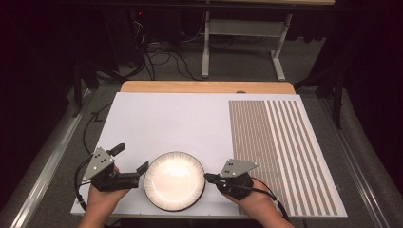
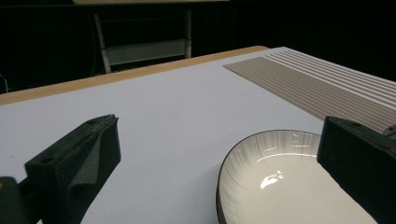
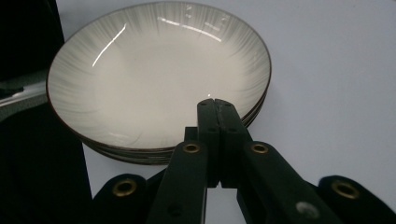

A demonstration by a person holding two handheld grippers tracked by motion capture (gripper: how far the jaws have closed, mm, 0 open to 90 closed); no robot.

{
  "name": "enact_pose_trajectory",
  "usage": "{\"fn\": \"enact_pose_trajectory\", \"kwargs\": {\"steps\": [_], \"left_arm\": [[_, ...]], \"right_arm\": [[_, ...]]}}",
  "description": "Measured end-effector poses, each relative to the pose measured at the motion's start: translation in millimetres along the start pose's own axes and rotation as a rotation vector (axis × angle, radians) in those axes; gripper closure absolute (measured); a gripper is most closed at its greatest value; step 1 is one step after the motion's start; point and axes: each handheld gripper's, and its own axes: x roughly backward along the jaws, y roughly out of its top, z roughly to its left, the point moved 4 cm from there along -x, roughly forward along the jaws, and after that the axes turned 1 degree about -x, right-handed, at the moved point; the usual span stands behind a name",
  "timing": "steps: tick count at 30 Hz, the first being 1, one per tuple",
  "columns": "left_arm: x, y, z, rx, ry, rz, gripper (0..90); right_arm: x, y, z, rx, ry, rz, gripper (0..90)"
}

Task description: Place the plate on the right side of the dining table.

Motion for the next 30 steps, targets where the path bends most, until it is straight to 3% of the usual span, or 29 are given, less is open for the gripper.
{"fn": "enact_pose_trajectory", "kwargs": {"steps": [9, 30], "left_arm": [[2.5, 0.5, 2.1, 0.002, 0.002, -0.004, 0.0], [3.6, -0.3, 4.8, 0.011, 0.002, 0.0, 0.0]], "right_arm": [[-9.5, -3.8, 3.0, 0.028, -0.014, 0.066, 90.0], [-15.5, -0.6, 5.2, 0.023, -0.007, 0.097, 90.0]]}}
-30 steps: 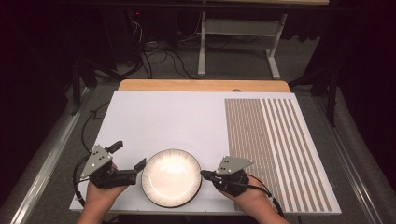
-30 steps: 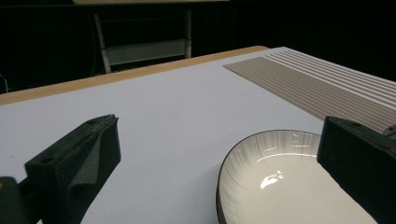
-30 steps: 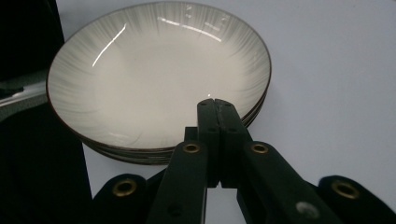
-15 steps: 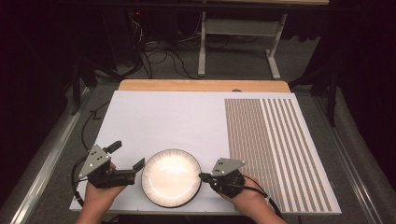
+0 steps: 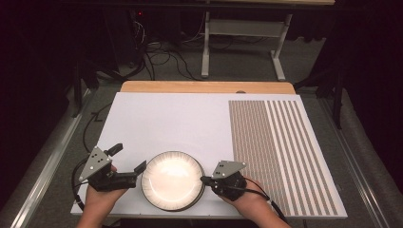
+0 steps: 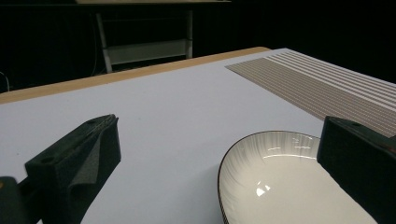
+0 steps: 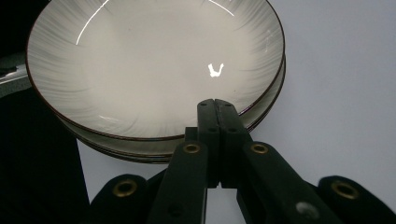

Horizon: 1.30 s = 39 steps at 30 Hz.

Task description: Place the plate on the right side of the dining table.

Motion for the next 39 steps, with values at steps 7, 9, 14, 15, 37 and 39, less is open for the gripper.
{"fn": "enact_pose_trajectory", "kwargs": {"steps": [7, 9, 14, 15, 37, 39], "left_arm": [[0.0, -1.1, 1.8, 0.003, -0.002, 0.006, 0.0], [0.4, -0.9, 2.2, 0.006, 0.001, 0.003, 0.0], [2.2, -0.7, 3.8, 0.01, 0.006, -0.006, 0.0], [2.7, -0.7, 4.2, 0.009, 0.006, -0.004, 0.0], [5.7, -0.1, 7.4, 0.033, -0.002, 0.006, 0.0], [5.3, -0.4, 7.7, 0.034, -0.003, 0.007, 0.0]], "right_arm": [[-4.4, 3.1, 3.0, -0.005, 0.01, 0.004, 90.0], [-6.1, 4.0, 3.9, 0.0, 0.013, 0.001, 90.0], [-10.7, 6.4, 7.4, 0.0, 0.019, 0.004, 90.0], [-11.4, 6.6, 7.5, 0.004, 0.022, 0.005, 90.0], [-16.9, 7.7, 9.5, 0.006, 0.023, 0.002, 90.0], [-18.8, 7.9, 11.1, 0.003, 0.031, -0.001, 90.0]]}}
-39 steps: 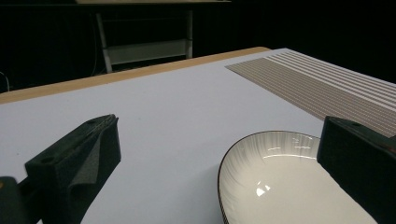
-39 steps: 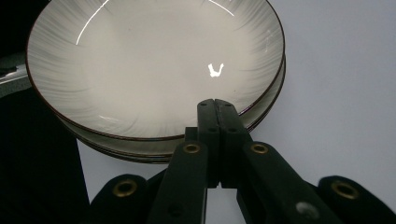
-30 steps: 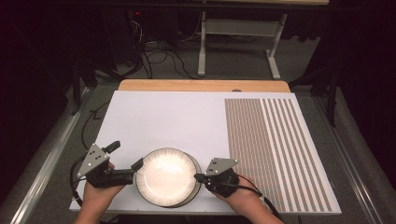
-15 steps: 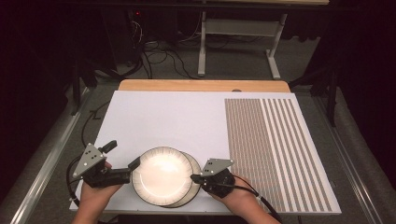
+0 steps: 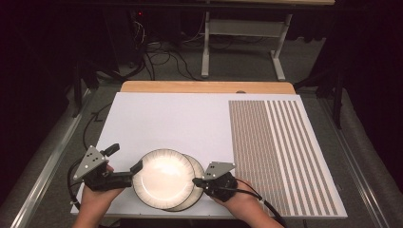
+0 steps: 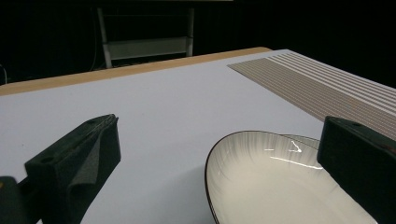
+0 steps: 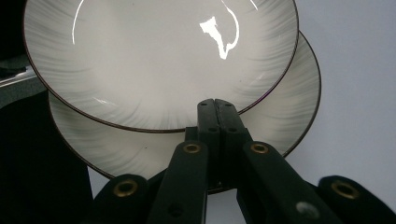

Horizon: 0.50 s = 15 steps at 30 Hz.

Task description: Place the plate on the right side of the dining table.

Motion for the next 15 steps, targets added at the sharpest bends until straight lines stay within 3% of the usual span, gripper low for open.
{"fn": "enact_pose_trajectory", "kwargs": {"steps": [15], "left_arm": [[-0.2, -0.9, 2.2, 0.039, -0.02, 0.035, 0.1]], "right_arm": [[-8.2, 2.6, 5.2, 0.006, 0.008, 0.01, 90.0]]}}
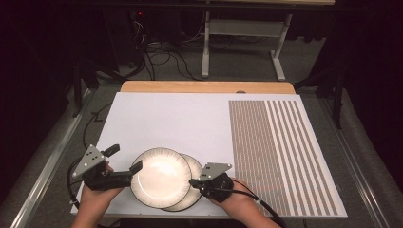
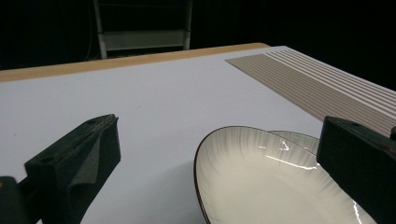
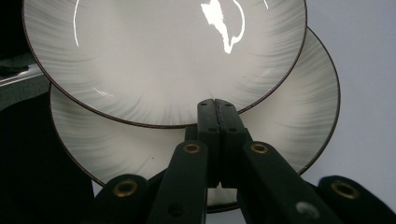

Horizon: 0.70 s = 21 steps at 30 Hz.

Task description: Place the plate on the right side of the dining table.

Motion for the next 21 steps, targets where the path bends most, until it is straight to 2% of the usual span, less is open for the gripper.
{"fn": "enact_pose_trajectory", "kwargs": {"steps": [7, 14, 17, 21], "left_arm": [[-4.1, -3.9, 0.6, 0.02, -0.025, 0.083, 0.4], [-9.0, -8.8, -0.3, 0.029, -0.035, 0.142, 0.4], [-10.5, -11.0, 0.1, 0.052, -0.044, 0.18, 0.4], [-12.9, -13.7, -0.7, 0.062, -0.05, 0.239, 0.5]], "right_arm": [[-3.5, 1.9, 1.9, 0.005, 0.008, 0.005, 90.0], [-5.1, 1.8, 1.8, 0.005, 0.009, 0.005, 90.0], [-4.9, 1.7, 2.6, 0.0, 0.008, 0.009, 90.0], [-4.8, 1.6, 2.5, -0.002, 0.002, 0.016, 90.0]]}}
